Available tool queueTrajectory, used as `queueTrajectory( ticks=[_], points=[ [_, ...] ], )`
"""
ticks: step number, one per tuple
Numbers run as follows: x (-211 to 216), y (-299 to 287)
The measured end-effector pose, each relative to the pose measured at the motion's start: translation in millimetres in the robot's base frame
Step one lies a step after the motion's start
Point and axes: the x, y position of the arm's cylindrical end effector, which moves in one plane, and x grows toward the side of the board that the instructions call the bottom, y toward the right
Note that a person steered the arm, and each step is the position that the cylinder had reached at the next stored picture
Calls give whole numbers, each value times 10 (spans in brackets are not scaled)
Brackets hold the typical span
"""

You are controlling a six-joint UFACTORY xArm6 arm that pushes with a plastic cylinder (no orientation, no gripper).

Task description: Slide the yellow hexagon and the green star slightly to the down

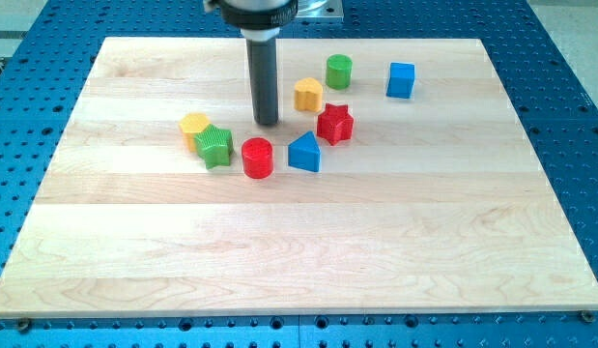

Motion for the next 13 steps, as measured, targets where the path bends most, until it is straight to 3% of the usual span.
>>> queueTrajectory(
  ticks=[2, 6, 8, 10, 11, 13],
  points=[
    [-909, 0],
    [-1171, -21],
    [-1388, -629],
    [-553, -617],
    [-179, -1047],
    [450, -901]
  ],
)
